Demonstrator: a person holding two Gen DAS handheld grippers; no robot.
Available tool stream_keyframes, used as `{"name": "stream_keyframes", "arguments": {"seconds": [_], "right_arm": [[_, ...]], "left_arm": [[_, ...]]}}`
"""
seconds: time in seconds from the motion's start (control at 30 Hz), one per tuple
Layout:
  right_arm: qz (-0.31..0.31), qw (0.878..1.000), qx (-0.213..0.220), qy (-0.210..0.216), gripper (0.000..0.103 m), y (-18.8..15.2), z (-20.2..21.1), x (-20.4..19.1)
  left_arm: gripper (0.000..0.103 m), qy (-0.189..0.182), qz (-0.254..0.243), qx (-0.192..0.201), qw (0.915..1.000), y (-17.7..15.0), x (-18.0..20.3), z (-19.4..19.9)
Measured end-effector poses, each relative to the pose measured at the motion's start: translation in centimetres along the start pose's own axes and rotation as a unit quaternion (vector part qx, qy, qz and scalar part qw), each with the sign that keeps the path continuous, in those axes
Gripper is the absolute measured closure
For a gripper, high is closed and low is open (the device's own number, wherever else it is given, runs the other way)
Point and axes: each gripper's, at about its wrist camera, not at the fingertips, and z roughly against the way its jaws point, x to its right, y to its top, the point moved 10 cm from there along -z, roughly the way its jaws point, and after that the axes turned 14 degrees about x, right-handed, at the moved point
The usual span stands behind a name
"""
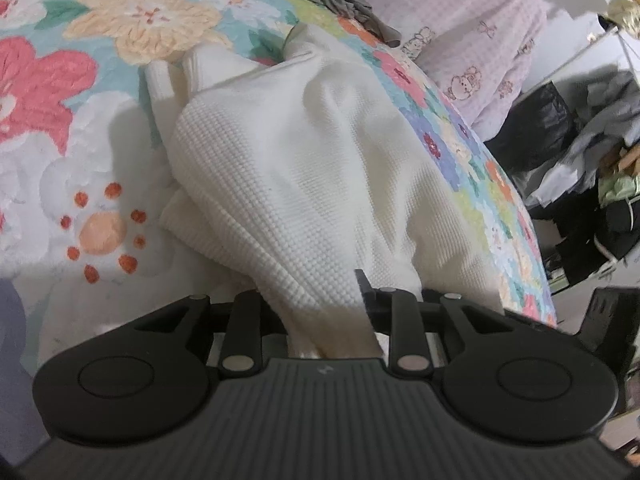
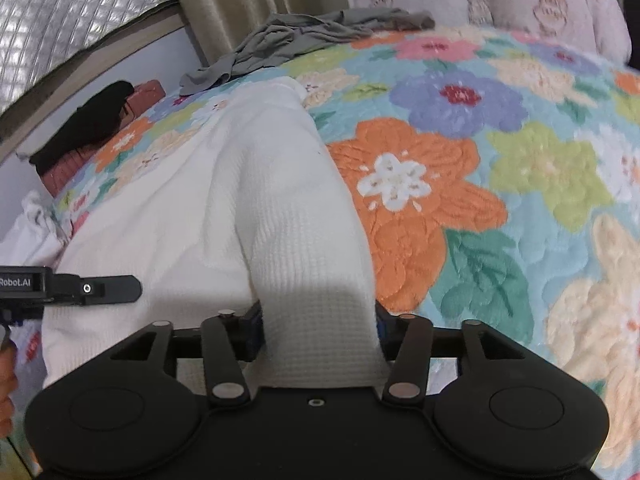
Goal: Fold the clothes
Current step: 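Lift the folded cream garment with both grippers and carry it toward the white cloth pile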
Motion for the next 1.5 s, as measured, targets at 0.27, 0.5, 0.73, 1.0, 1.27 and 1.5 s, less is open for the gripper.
{"name": "stream_keyframes", "arguments": {"seconds": [0.27, 0.5, 0.73, 1.0, 1.27, 1.5], "right_arm": [[0.001, 0.997, 0.029, 0.071, 0.060, -0.4, -0.3, -0.1], [0.120, 0.987, 0.084, 0.073, 0.069, 2.5, 2.7, -3.7], [0.161, 0.978, 0.110, 0.073, 0.069, 5.1, 5.2, -5.3], [0.259, 0.950, 0.157, 0.070, 0.070, 8.2, 7.2, -9.9], [0.338, 0.909, 0.175, 0.169, 0.070, 15.0, 7.5, -23.0], [0.322, 0.869, 0.210, 0.313, 0.070, 20.0, 5.9, -39.0]], "left_arm": [[0.081, -0.001, 0.020, -0.005, 0.9998, -0.4, -0.3, -1.3], [0.085, 0.008, -0.043, 0.042, 0.9982, 1.5, 2.7, 0.9], [0.085, -0.015, -0.036, 0.069, 0.9968, 2.9, 3.6, 2.6], [0.085, 0.012, -0.073, 0.118, 0.9903, 6.0, 5.0, 6.4], [0.086, 0.081, -0.092, 0.248, 0.9609, 15.9, 2.7, 19.6], [0.086, 0.200, -0.110, 0.355, 0.9064, 24.5, -2.2, 34.0]]}}
